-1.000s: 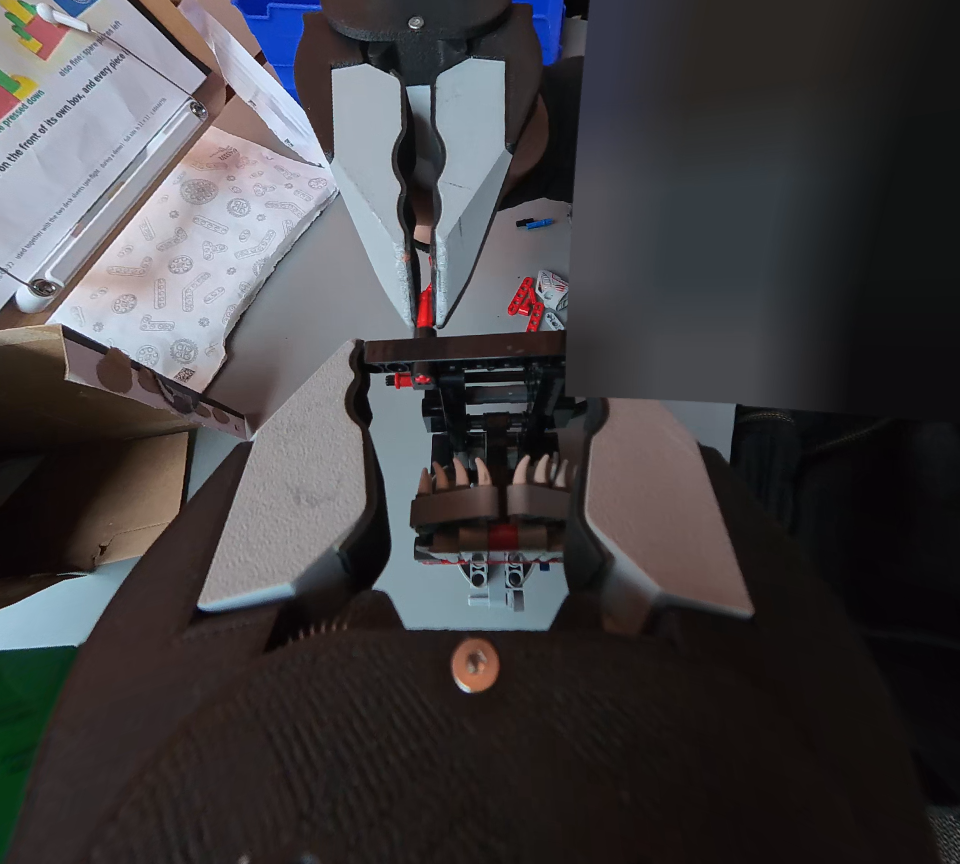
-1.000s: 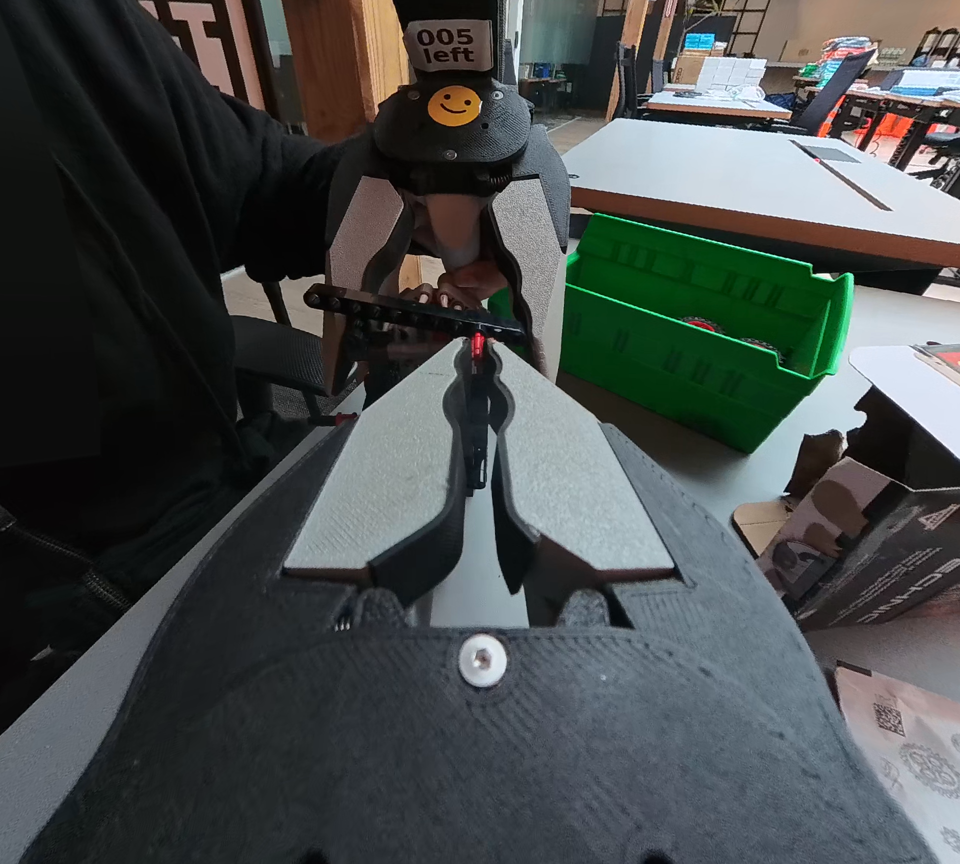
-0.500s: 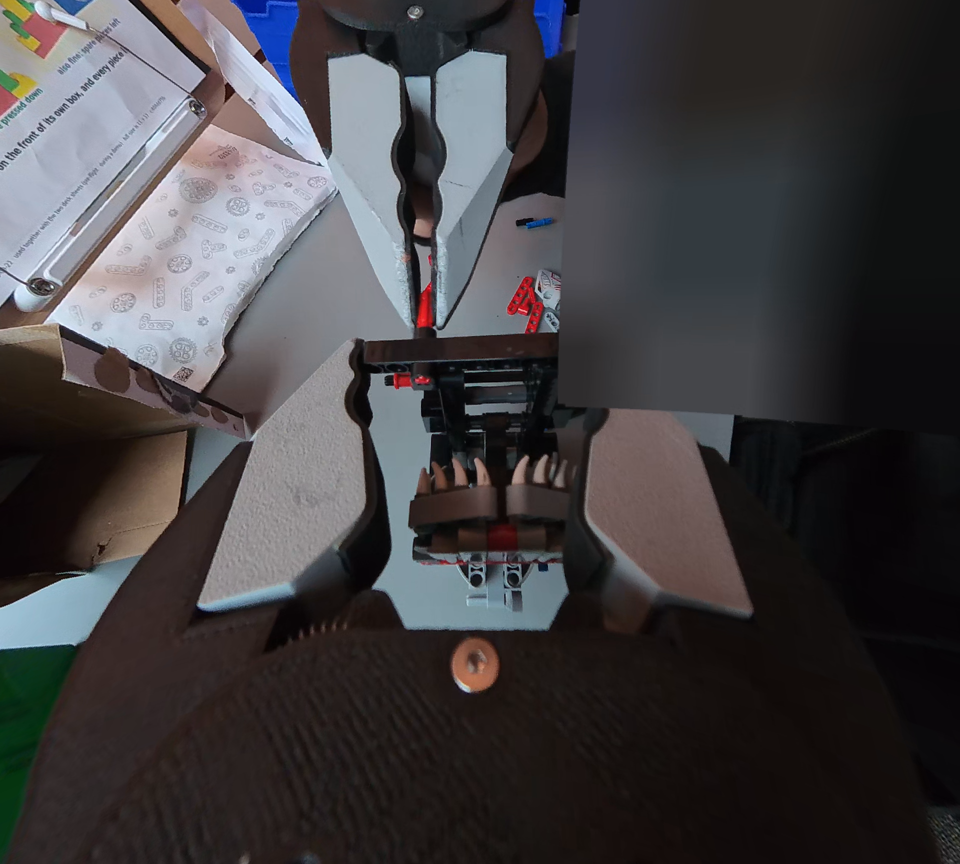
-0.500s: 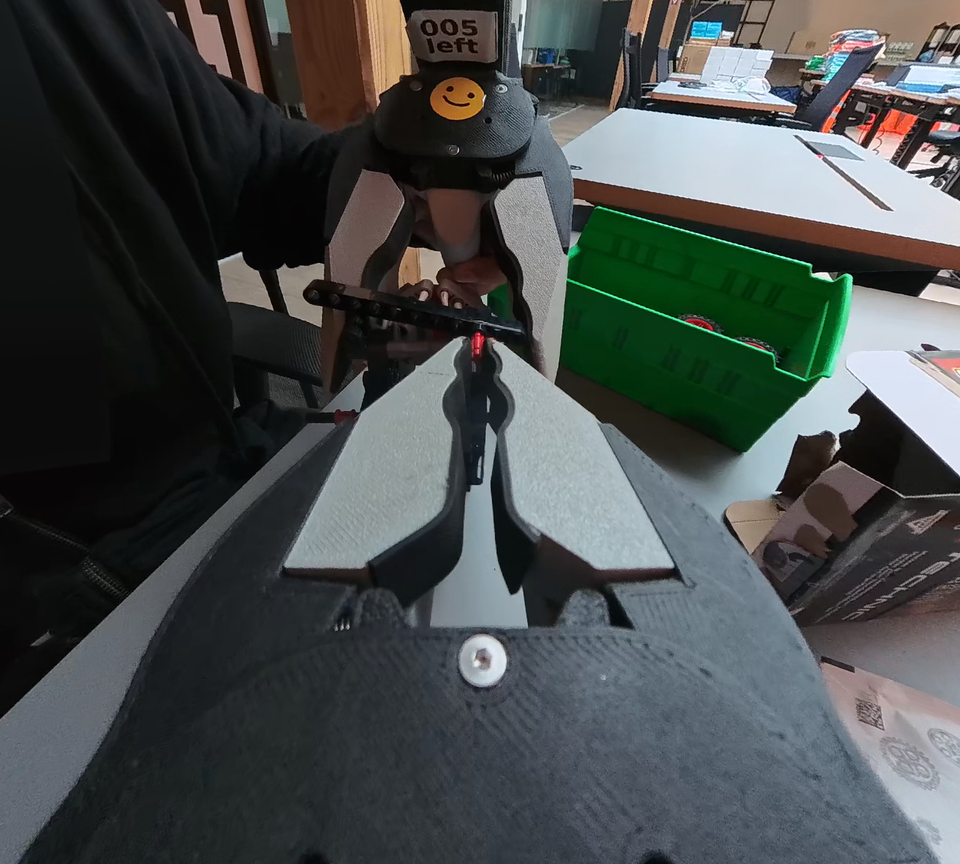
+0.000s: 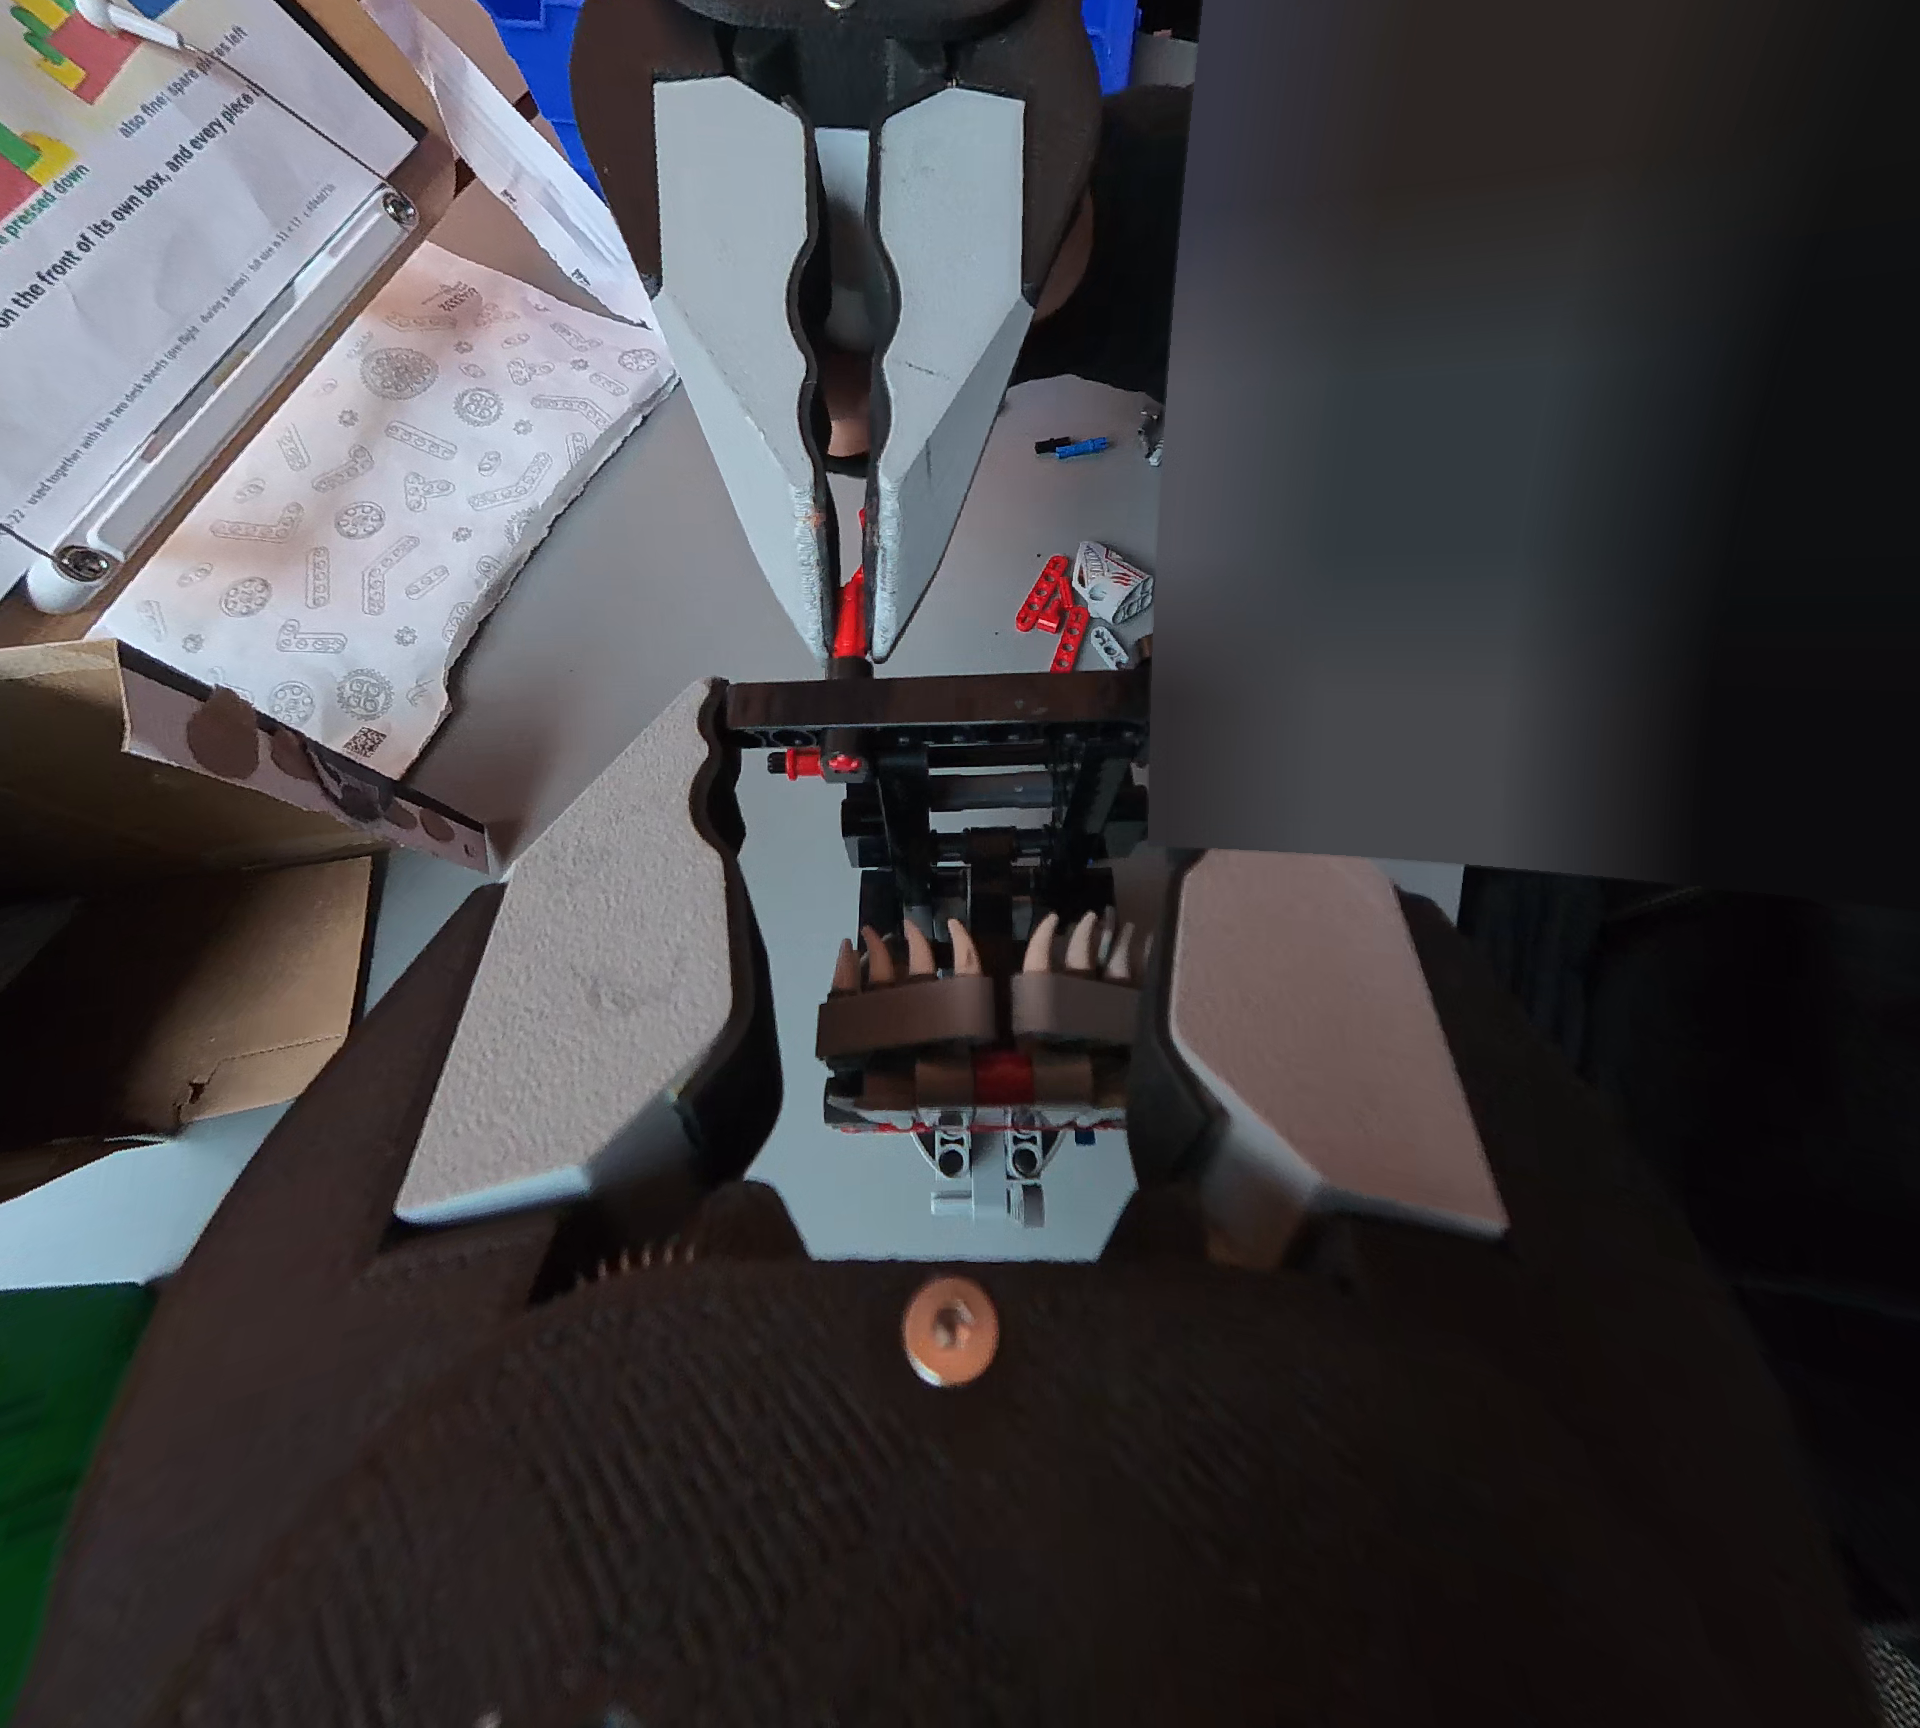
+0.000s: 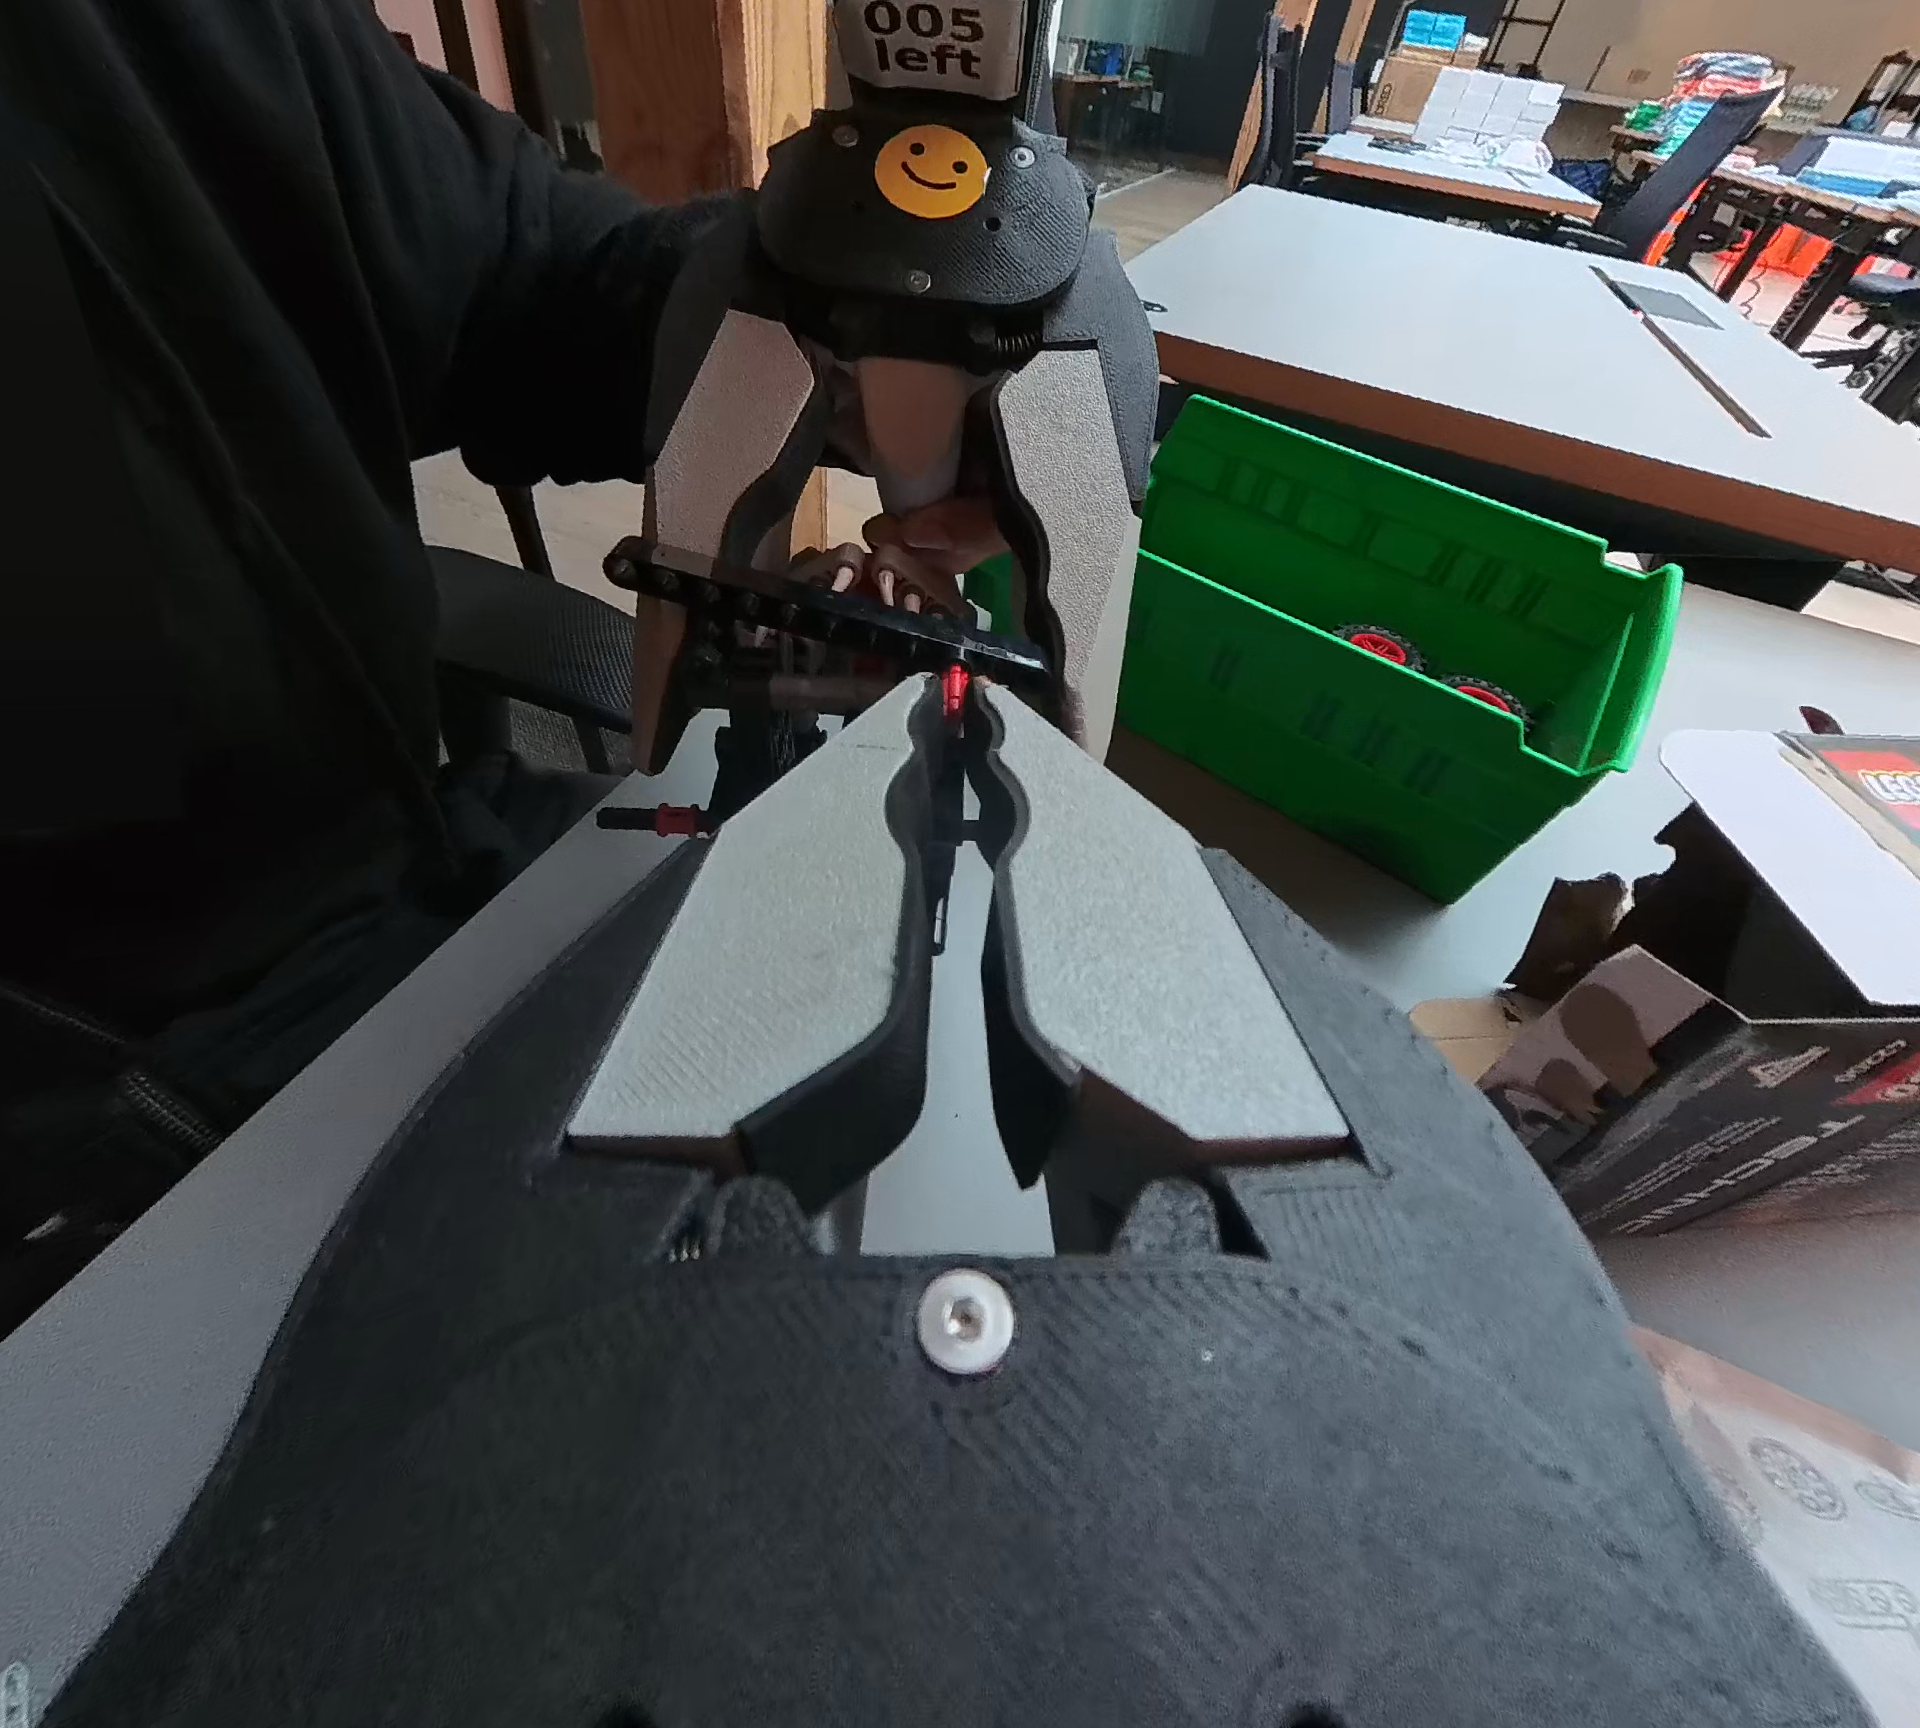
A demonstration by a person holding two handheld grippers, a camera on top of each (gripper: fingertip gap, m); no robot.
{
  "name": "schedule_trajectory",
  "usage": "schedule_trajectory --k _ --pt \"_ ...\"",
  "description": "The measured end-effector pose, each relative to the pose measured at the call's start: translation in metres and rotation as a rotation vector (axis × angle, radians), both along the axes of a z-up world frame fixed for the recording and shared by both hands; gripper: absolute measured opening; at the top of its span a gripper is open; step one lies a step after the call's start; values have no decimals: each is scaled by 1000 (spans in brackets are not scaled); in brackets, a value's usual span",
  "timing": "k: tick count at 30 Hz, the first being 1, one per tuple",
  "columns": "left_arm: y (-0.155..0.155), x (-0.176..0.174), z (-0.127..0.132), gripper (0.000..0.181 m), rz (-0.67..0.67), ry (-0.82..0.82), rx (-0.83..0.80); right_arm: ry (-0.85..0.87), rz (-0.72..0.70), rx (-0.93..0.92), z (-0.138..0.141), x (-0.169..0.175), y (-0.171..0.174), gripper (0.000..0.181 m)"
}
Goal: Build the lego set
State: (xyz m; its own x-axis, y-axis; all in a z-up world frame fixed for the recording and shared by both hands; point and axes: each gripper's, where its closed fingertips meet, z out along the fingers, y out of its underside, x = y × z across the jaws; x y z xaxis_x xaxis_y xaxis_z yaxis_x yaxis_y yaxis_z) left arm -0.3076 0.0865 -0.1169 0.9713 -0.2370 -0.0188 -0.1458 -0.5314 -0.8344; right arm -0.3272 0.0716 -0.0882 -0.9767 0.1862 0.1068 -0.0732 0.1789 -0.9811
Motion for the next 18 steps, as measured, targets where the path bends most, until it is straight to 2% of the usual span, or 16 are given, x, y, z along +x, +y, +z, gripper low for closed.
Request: schedule_trajectory --k 18 --pt "2 -1 0 83 10 -9 3 92 -4 53 -1 -1 1 1"
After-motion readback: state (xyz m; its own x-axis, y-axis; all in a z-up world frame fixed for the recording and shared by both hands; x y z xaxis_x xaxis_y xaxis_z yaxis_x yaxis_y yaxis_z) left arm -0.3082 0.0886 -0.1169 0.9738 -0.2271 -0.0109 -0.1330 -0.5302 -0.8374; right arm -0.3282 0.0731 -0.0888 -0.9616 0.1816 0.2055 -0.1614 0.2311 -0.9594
